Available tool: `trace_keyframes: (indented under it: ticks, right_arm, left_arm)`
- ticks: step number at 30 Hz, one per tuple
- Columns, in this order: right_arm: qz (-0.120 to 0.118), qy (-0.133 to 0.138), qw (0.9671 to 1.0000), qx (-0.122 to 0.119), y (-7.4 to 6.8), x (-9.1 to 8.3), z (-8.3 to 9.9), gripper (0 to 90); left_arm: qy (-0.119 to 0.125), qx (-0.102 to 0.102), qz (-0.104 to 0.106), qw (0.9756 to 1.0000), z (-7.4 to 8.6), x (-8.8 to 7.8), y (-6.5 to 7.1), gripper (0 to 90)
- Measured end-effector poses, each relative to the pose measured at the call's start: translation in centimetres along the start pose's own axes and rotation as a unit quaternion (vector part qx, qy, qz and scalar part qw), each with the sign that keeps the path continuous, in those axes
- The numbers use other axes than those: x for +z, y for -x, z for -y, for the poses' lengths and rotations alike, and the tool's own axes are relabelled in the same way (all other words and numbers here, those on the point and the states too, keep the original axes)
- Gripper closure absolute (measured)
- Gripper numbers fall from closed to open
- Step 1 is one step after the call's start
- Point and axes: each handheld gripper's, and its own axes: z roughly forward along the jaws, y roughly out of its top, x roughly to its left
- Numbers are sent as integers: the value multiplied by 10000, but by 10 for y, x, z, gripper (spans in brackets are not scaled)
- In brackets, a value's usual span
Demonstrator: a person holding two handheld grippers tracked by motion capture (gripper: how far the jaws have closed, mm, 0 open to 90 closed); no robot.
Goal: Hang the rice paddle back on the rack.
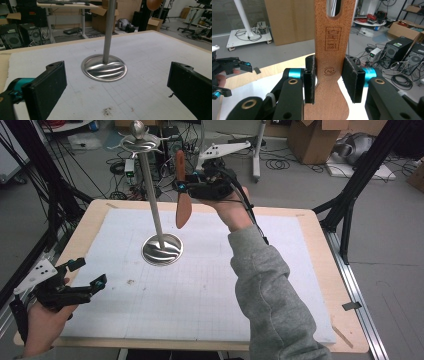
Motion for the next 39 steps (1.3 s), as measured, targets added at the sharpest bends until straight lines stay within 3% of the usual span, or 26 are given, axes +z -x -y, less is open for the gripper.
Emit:
trace_keyframes:
  ticks: [20, 39]
  right_arm:
    - [-15, -27, 10000, 61, -2, 21, -11, 648]
    - [11, 28, 10000, 87, -3, 27, -17, 648]
  left_arm:
    - [-5, 5, -68, 10000, 1, 0, -1, 29]
    - [-51, -5, -60, 10000, 3, 3, 0, 29]
